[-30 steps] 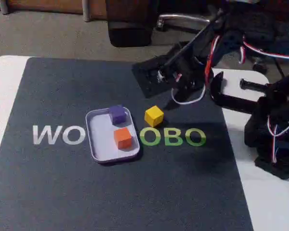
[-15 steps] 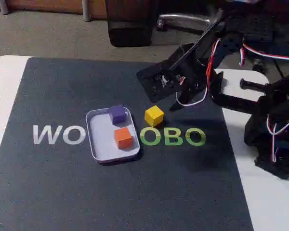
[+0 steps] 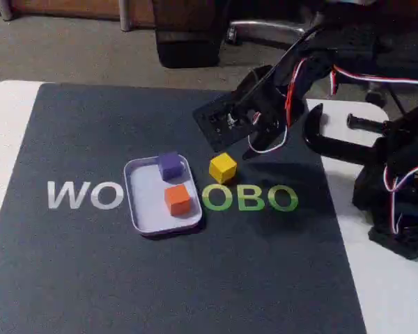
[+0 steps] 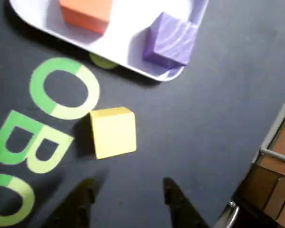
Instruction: Move blocks one by one until all three blocks are in the tray.
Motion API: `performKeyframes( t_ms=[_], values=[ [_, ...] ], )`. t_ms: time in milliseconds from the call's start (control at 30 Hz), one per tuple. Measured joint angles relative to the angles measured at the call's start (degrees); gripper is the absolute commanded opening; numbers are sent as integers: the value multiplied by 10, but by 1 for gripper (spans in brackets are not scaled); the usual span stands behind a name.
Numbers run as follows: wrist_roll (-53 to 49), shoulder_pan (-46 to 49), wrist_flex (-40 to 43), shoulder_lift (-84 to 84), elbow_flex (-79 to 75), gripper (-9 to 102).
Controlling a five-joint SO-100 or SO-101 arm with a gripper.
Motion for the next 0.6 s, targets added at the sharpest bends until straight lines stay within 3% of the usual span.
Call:
performKeyframes(
  t_ms=[600],
  values=[
    [-35,-24,-41,1,59,15]
  ],
)
